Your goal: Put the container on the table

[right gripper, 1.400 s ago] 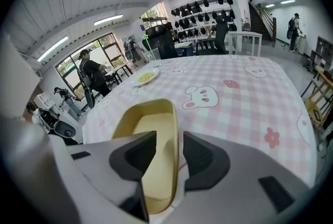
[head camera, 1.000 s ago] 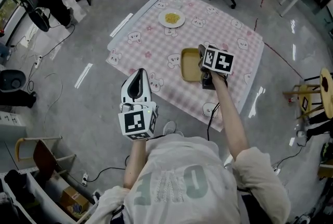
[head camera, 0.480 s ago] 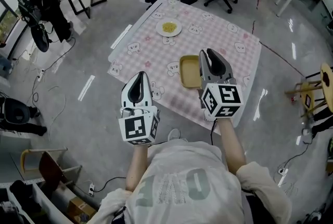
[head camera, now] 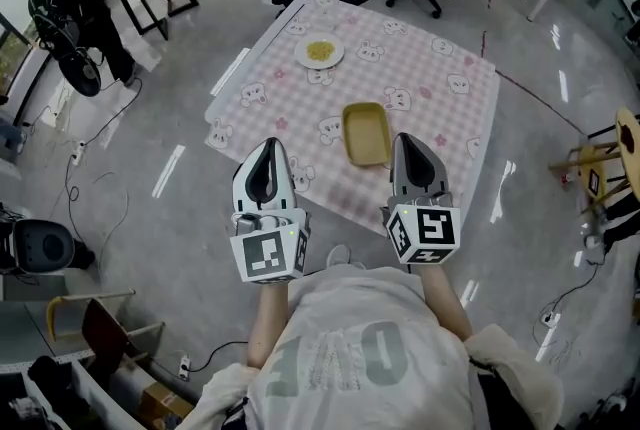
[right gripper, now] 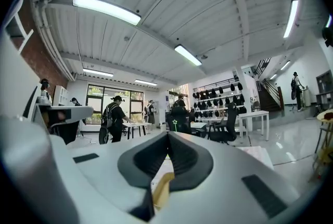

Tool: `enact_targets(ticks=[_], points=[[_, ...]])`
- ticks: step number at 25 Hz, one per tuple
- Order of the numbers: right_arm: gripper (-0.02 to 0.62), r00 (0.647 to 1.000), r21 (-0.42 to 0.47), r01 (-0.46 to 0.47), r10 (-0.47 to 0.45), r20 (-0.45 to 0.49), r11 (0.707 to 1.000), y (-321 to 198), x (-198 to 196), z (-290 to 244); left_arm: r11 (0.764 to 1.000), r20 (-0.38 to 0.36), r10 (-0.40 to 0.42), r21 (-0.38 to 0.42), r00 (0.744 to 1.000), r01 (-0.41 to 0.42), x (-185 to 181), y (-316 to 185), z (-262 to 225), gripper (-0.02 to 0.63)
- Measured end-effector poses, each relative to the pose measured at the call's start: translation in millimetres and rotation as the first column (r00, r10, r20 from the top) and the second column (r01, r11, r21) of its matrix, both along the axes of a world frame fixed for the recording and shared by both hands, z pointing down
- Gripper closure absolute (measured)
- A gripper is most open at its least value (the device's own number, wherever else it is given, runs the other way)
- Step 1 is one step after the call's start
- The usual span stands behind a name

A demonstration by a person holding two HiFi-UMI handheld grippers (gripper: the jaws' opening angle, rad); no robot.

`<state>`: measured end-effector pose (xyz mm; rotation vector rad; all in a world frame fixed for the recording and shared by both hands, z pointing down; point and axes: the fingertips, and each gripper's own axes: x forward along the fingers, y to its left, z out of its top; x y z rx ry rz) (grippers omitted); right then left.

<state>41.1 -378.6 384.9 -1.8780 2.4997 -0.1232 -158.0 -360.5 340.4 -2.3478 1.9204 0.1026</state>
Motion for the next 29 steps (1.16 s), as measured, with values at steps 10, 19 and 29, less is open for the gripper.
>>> enact_targets(ticks=[10,19,29], points=[[0.566,1.0,-0.05,-0.008,0.009,0.008,0.999,0,6,16,1.0,-0.004,0.006,-0.008,1.0,-0.006,5,-7,7,0.583],[0.566,1.0,-0.07,0.0,0.0,0.003,0.998,-2,4,21,1.0,-0.01,0.015,-0.019,1.0,-0.015,8,-10,10,0.583],[0.566,0.999,-0.086,-0.018,0.021,0.029,0.996,1,10,26,0.999,-0.005,0.014,-0.036,1.0,-0.014,6,-9,15,0.583]])
